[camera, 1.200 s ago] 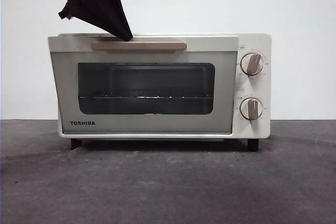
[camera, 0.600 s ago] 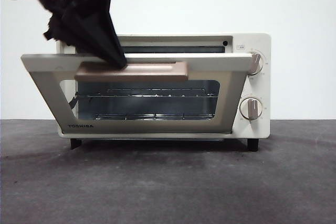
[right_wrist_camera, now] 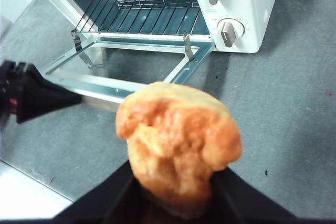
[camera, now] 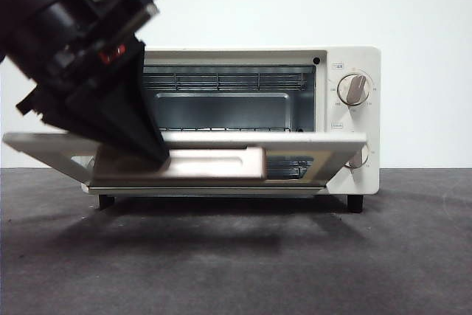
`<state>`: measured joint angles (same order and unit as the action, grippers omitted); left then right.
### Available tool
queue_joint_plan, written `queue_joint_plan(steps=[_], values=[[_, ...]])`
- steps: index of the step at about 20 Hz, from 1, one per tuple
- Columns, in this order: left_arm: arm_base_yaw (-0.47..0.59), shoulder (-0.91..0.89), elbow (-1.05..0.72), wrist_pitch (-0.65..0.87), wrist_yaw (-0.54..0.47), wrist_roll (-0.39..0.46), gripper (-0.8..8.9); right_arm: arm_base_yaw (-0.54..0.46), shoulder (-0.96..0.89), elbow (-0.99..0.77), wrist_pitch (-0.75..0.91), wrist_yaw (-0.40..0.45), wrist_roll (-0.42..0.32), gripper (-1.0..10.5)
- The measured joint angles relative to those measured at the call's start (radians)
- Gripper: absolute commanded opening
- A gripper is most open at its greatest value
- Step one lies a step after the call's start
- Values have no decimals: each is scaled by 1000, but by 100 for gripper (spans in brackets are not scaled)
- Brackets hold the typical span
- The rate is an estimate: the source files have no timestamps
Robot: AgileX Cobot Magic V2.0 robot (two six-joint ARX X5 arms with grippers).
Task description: The left arm flap open the oven, the right arm pick bread and place it into oven, the left arm flap close the oven
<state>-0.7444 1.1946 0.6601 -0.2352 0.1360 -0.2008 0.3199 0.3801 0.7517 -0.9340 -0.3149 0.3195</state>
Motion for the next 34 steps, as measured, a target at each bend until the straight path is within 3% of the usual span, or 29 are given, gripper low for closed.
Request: queue_joint_plan(steps=[7,15,17,21,24,31,34], values=[[-56,0,-87,79,-84,-105,10,0,0,0,0,0,0,135],[-77,-11,-98,92,-104,-114,10,0,0,0,0,-4,3,135],[-77,-61,-97,70,-77,-114,10,0,1,0,8,-42,9,135],[-77,-227,-18,-88,-67,-114,10,0,66,0,133,-165,47,135],[-78,-355,59,-232,-67,-112,10,11,166,0,245,-212,73,135],[-78,-548,214,-504,-134,-106,10,166,494,0,578,-227,178,135],[-78,-566,269,-622,-147,-105,11,238,652,0,721,-149,221,135]])
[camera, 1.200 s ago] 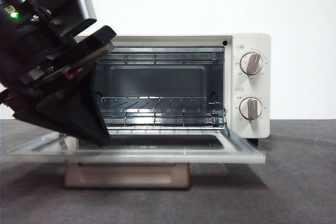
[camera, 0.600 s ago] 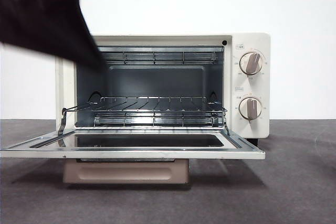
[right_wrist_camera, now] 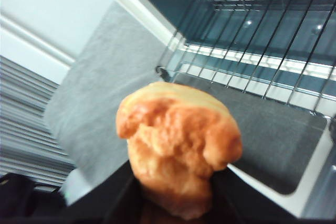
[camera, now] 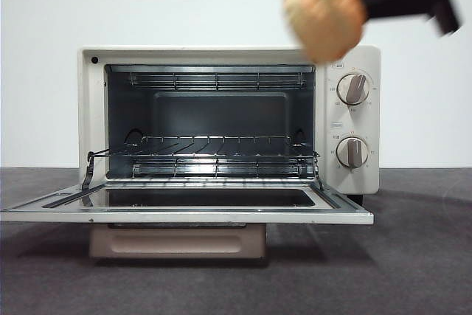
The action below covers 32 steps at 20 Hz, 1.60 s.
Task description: The left arm flap open the oven, the right arm pick bread and place it into oven, the left arm flap close the oven
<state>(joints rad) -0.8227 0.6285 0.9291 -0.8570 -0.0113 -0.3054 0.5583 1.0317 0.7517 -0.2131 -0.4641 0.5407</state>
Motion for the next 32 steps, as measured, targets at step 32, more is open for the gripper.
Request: queue_joint_plan(steps=[32], values=[[0,-2,122,-173,-65,11,10,85,538,224,276,459,70,388]])
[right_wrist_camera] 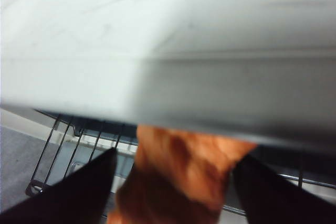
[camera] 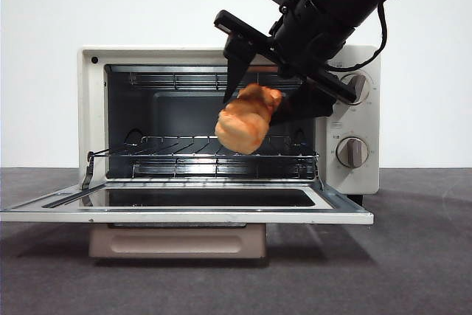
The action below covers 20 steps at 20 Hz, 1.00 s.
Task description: The left arm flap open the oven, the right arm pick bread and place it into oven, the left arm flap close the oven
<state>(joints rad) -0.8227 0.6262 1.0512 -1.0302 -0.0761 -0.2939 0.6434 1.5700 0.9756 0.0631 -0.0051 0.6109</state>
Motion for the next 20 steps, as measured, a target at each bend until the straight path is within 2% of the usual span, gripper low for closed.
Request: queue_joint_plan(steps=[5,7,10,15,16,20], values=[[0,0,0,-11,-1,0,10,2,-3,0,-18,-2,1,393],[0,0,0,-15,-5,-3,10,4,-41,0,-97,-5,0,393],[3,2,0,-42,-42,-10,10,18,-148,2,-265,-2,-9,393],[88,68,0,-108,-135,11,10,101,-359,3,-637,-47,-145,393],[117,86,-2,-96,-116,24,10,111,-399,3,-703,-47,-167,392],[268,187,-47,-7,108,71,10,135,-600,3,-879,-48,-250,392]])
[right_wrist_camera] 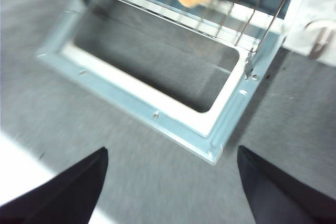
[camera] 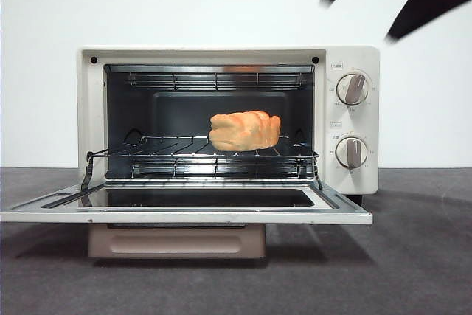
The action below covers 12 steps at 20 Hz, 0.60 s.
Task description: The left arm flap open the oven, the right arm pick bread and place it into oven, the left arm flap close the oven
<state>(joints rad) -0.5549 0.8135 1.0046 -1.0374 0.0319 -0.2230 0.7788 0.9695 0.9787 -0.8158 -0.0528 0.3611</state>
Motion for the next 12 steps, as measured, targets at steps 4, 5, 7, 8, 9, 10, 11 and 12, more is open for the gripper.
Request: queue_joint_plan(steps=[4,5,7,8,9,10,11,12], values=[[204,113,-82,121,237,26,10,0,-208,1,-131,0,-36,392],[266,134,-122,168,315,26,10,0,-256,1,-156,1,-41,392],[362,168,-215,263,402,13,10,0,-335,1,-183,6,-43,392],[400,179,-266,309,427,-1,10,0,-369,1,-193,22,-43,392],[436,186,-328,365,455,-18,10,0,-406,1,-206,42,-43,392],[465,186,-383,424,478,-42,10,0,-436,1,-216,53,-43,392],[488,187,-429,479,491,-69,10,0,-460,1,-222,55,-42,392],[505,187,-464,521,492,-92,10,0,-478,1,-224,57,-40,392]])
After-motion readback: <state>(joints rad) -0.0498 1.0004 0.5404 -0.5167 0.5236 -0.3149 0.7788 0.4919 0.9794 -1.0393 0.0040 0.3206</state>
